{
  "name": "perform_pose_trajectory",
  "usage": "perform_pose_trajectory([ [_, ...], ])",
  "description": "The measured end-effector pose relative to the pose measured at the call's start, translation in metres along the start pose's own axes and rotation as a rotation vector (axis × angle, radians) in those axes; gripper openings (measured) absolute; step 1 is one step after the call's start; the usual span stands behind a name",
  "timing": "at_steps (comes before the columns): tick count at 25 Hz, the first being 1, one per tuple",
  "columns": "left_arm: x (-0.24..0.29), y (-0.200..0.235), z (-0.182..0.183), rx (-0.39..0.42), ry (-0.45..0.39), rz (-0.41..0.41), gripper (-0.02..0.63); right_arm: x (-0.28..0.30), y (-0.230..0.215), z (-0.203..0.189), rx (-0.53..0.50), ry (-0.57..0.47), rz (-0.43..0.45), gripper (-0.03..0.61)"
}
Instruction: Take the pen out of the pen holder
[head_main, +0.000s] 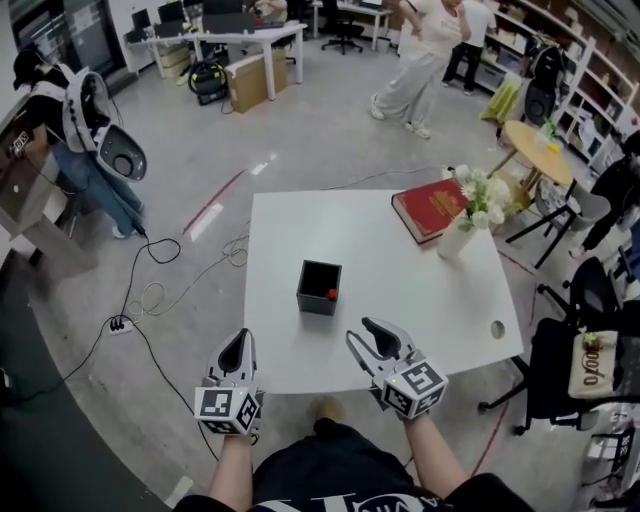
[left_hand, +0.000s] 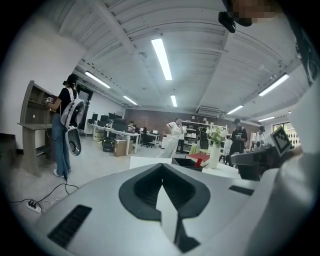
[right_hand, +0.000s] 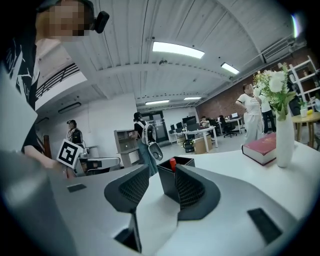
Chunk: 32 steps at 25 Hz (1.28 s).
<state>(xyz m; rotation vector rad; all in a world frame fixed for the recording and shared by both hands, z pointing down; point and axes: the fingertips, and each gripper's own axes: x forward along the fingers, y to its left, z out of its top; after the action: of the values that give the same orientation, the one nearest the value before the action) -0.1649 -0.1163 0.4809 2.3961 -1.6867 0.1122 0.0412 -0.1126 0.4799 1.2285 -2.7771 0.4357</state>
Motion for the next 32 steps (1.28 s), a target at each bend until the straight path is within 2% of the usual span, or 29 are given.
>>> perform_pose_trajectory([
  [8,0.026,-0.002,0.006,-0.004,-0.012,0.042,-0.002,0.017,-0.020,0.010,-0.018,-0.001,0.066,0.153],
  [17,0.046,-0.005,0.004,-0.010,-0.001,0.051,-0.001,0.030,-0.030,0.009,-0.034,0.018,0.112,0.160],
  [23,0.055,-0.006,0.001,-0.009,0.022,0.040,-0.002,0.038,-0.029,0.010,-0.037,0.022,0.133,0.186],
  [32,0.073,0.001,-0.005,-0.017,0.068,0.002,0.000,0.074,-0.028,0.004,-0.065,0.083,0.154,0.179],
])
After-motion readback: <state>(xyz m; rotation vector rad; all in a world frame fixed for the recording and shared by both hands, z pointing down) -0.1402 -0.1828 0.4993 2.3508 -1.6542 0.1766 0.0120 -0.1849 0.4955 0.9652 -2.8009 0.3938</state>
